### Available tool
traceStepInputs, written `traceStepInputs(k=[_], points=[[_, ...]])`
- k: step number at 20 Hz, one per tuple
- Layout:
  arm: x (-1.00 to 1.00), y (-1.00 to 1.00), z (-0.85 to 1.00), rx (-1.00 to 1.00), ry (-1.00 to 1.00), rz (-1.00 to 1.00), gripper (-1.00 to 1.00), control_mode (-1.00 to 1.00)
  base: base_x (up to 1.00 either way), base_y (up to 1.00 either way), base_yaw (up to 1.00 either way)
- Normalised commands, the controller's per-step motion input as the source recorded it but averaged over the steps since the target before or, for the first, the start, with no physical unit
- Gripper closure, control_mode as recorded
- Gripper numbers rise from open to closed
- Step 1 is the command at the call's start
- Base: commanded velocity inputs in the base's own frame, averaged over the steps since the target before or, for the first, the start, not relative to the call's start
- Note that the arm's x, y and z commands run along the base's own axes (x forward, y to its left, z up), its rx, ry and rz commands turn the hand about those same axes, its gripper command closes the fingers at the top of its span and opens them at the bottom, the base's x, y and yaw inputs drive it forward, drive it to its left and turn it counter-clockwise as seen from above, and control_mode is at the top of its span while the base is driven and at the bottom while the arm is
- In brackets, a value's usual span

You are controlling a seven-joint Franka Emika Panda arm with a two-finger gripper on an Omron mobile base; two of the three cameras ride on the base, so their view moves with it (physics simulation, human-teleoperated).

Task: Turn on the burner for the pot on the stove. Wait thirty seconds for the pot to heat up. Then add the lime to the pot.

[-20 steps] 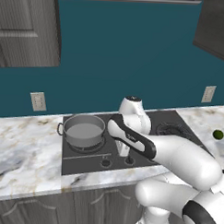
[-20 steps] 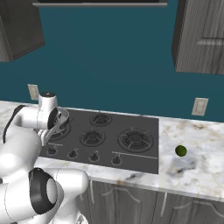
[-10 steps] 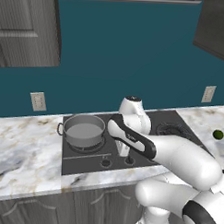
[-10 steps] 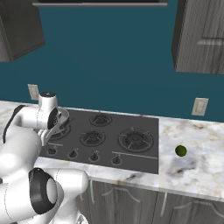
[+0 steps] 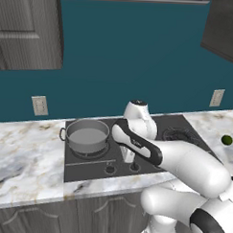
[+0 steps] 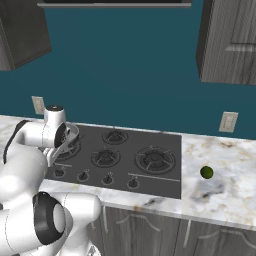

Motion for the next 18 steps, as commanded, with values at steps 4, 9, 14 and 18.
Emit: traceStepInputs(k=[4, 9, 14, 18], points=[[0.00, 0.00, 0.00, 0.00, 0.00, 0.00, -1.00, -1.00, 0.00, 0.00, 0.00], [0.00, 0.00, 0.00, 0.00, 0.00, 0.00, -1.00, -1.00, 0.00, 0.00, 0.00], [0.00, 0.00, 0.00, 0.00, 0.00, 0.00, -1.00, -1.00, 0.00, 0.00, 0.00], [0.00, 0.00, 0.00, 0.00, 0.00, 0.00, -1.00, -1.00, 0.00, 0.00, 0.00]])
